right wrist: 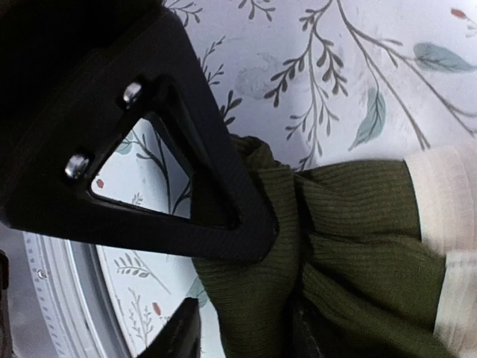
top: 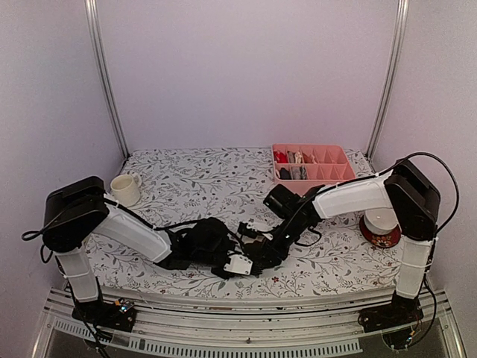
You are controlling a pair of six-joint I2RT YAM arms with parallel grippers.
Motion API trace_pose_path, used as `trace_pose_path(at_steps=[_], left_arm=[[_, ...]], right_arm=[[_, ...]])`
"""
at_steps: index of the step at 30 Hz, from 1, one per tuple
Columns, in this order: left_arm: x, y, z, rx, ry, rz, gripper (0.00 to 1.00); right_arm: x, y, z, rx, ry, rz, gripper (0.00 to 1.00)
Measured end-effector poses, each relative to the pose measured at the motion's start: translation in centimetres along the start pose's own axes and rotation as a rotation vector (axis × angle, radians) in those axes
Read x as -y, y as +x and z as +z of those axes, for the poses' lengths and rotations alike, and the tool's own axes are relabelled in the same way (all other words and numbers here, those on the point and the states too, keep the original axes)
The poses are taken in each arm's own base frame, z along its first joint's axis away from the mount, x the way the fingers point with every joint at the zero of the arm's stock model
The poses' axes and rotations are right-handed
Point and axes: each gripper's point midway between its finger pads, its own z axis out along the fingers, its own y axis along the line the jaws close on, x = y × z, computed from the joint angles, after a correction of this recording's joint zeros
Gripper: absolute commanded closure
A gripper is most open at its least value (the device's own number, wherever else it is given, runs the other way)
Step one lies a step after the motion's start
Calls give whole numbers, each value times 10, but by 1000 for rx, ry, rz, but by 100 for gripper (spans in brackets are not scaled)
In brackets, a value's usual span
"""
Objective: Roll the underwear
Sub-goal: Roll the underwear at the center of the board.
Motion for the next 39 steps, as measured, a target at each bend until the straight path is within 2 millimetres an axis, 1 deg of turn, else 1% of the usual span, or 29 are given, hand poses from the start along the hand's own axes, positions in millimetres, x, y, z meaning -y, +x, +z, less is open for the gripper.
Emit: trace_pose_path(at_steps=[3,7,12,16,19,23,25,28,30,32,34,37,39], left_arm=[[4,-9,3,29,62,-46,100],[9,-17,5,58,157,-123,100],[6,-18,8,72,262,-233,100],[1,-17,12,78,349,-325,100],[-2,-16,14,84,408,-386,100],[-3,-15,15,84,470,-445,100],[-4,-15,16,82,499,-471,100],[-4,-14,17,74,537,-507,100],[-6,-13,17,66,562,-535,100],[-7,-13,18,58,583,-559,100],[-8,-12,19,51,612,-590,100],[-10,-11,20,50,662,-639,100],[-11,-9,21,48,701,-675,100]], right_arm=[[-3,9,-11,6,47,13,36],[-5,17,-36,57,145,17,29],[-3,14,-72,189,319,-18,23],[-7,8,-92,265,488,-78,22],[-20,0,-105,329,596,-152,22],[-50,-11,-130,462,704,-272,21],[-67,-16,-148,554,736,-325,21],[-76,-18,-169,646,768,-364,21],[-79,-20,-177,683,787,-385,22],[-80,-20,-176,686,794,-405,23],[-82,-22,-169,671,794,-436,24],[-86,-21,-149,621,784,-493,27],[-84,-18,-130,563,779,-529,29]])
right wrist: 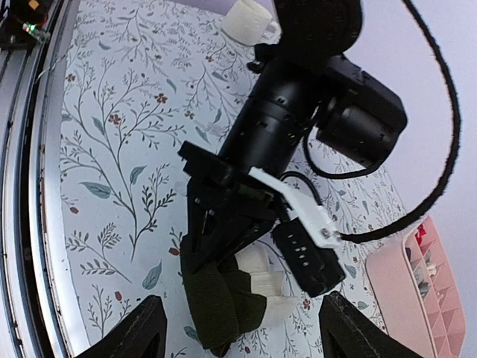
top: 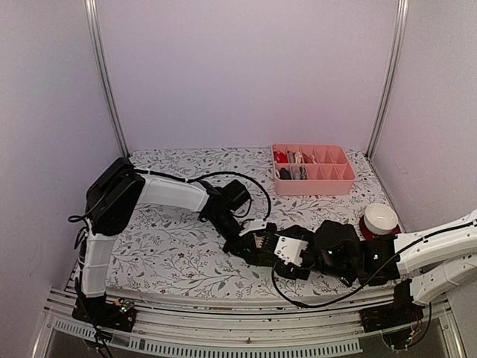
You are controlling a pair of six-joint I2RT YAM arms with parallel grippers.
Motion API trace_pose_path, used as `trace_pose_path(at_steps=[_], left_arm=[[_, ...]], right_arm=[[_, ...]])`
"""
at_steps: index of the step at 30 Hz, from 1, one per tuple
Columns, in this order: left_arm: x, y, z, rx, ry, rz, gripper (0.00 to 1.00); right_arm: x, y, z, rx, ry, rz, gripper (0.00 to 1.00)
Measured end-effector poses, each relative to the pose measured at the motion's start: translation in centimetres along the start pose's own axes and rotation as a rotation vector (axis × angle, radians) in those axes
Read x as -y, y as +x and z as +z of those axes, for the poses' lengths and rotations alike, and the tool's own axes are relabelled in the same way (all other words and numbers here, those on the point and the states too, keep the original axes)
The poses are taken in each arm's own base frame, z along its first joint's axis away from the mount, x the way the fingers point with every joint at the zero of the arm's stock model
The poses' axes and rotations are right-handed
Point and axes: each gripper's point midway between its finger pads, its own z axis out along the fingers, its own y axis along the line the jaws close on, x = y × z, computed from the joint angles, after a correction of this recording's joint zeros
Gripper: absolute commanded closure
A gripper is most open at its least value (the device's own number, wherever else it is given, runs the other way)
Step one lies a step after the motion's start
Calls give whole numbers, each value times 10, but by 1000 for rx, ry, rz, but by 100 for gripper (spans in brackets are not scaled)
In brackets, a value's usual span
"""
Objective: Roll the underwear
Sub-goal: Roll the underwear at the center of the board.
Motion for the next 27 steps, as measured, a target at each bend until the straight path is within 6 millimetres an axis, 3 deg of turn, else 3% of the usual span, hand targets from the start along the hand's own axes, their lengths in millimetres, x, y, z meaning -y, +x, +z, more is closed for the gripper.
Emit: trace_pose_path(at_steps=[5,13,22,27], left_arm=[[-3,2,-2,5,90,-84,100],[-3,9,-7,11,204,-201,100],[1,14,-9,-5,225,-238,100],[1,15,-10,-7,226,-240,100]], right_arm=[[-29,32,27,-122,-64,-104,32],[-56,68,63,-271,-113,-208,42],[-64,94,84,-372,-94,-279,48],[-60,93,92,-386,-54,-288,51]])
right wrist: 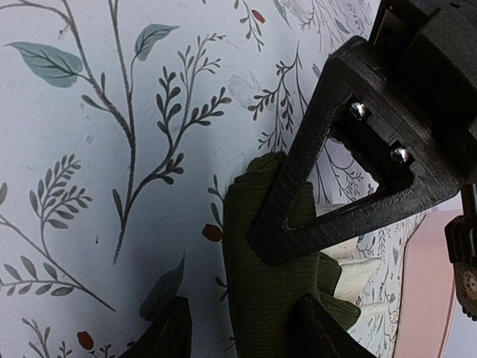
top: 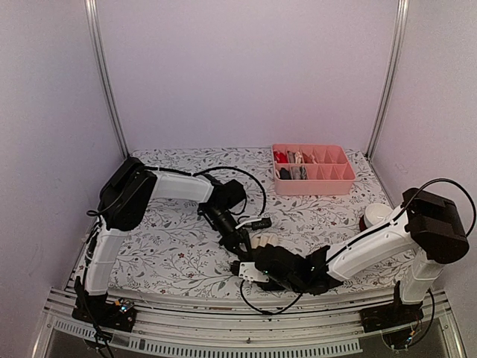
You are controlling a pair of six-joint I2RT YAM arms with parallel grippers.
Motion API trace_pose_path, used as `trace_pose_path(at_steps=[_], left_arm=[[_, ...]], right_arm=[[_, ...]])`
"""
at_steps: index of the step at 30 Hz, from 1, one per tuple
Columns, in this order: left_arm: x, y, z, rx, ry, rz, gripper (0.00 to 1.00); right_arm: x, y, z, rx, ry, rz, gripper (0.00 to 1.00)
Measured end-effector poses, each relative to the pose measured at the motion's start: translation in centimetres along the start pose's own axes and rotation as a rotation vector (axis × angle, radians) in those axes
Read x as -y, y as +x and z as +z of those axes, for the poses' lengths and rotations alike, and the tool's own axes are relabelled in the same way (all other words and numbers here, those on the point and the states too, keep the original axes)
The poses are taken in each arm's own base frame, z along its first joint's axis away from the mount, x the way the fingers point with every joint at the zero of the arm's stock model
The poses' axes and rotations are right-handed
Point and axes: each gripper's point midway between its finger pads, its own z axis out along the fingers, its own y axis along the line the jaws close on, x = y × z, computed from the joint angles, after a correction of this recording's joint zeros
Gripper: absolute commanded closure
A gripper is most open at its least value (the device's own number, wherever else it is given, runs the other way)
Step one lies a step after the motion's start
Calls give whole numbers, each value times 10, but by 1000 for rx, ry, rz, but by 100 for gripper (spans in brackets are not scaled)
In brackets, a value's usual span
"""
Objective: Roll the underwear
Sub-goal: Roll the underwear at the center of the board.
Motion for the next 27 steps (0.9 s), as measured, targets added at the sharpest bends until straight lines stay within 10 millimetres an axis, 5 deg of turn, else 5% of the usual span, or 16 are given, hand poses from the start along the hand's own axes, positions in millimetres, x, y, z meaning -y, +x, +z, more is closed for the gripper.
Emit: trace_pose_path(at_steps=[10,19,23,27], left_arm=[[0,0,0,1,1,-2,100],[0,0,0,0,0,-2,100],[-1,1,-1,0,-3,-3,78],[-2,2,-2,-2,-20,6,35]], right_arm=[[11,4,7,-32,67,6,51],[14,11,14,-67,77,7,93],[14,10,14,-73,69,8,96],[12,8,15,-70,37,25,97]])
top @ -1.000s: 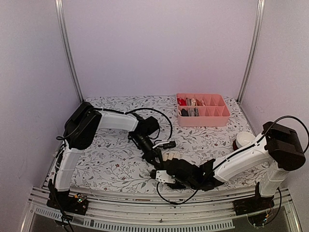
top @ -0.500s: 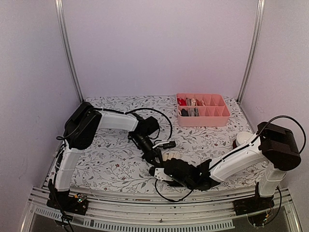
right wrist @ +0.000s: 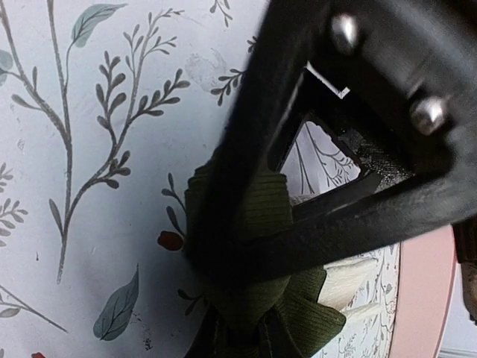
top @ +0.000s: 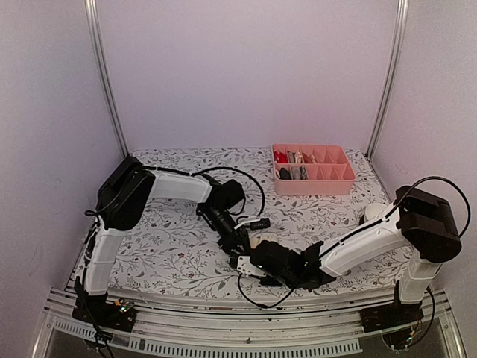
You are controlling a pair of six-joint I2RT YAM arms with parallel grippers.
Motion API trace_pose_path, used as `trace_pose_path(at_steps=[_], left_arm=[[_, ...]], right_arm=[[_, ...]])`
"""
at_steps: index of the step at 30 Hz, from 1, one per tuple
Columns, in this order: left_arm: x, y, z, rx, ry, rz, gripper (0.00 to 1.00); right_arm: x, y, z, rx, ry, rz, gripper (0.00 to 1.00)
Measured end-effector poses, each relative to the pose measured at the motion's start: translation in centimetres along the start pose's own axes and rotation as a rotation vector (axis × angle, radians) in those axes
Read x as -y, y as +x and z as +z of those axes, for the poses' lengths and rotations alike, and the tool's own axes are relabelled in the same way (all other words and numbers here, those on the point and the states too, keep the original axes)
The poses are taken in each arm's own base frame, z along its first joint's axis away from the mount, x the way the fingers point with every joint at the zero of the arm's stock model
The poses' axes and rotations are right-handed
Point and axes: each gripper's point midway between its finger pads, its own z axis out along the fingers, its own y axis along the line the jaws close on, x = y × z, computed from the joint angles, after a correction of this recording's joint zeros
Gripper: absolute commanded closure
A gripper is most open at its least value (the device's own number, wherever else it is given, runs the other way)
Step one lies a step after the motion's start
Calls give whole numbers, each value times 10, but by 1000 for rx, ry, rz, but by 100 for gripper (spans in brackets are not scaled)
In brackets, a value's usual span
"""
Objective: Roll the underwear
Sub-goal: Roll the underwear at the center of the board.
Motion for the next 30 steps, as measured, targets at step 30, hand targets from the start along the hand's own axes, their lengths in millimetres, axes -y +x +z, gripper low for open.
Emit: trace_pose_path(at_steps=[30], left_arm=[[18,23,-86,129,-723,537,7]], right_arm=[[14,-10,13,70,-685,487,94]])
